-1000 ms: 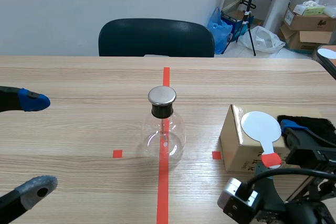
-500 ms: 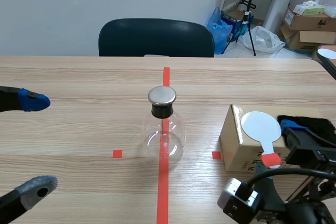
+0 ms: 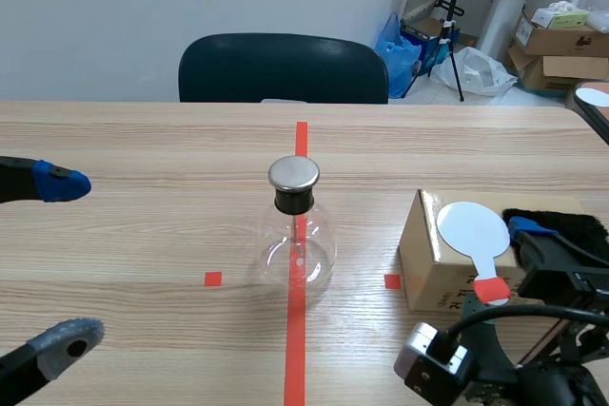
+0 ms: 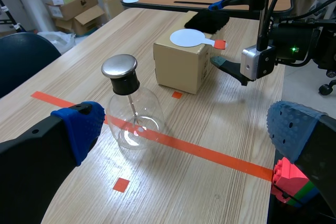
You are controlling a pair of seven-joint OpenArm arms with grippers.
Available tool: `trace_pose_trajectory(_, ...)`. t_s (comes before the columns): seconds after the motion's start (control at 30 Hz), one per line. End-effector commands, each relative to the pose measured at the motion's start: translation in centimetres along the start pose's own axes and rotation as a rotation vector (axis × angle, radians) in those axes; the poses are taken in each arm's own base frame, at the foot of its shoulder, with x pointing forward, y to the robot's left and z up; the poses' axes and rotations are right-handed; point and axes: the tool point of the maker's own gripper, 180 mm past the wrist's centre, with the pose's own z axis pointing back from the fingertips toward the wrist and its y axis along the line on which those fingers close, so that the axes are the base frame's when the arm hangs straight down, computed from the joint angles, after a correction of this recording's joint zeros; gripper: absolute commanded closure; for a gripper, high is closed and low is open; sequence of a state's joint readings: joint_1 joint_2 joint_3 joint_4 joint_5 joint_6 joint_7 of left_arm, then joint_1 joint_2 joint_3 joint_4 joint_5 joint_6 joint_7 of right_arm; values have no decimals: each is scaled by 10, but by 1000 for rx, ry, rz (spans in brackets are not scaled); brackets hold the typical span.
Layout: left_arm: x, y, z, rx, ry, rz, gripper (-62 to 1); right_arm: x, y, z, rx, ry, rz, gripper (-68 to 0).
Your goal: Do the electroscope experiment
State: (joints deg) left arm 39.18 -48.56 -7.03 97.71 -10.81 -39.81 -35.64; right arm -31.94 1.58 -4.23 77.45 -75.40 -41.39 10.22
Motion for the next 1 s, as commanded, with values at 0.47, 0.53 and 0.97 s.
trace_pose_trajectory(0.47,6,0,-2,9,-37,11,-623,-3,-17,-4,-81,1,15,-679)
trace_pose_trajectory(0.53,6,0,-2,9,-37,11,-623,-3,-17,-4,-81,2,15,-679)
trace_pose_trajectory(0.97,6,1,-2,12,-38,12,-623,-13,-16,-1,-74,47,17,-679)
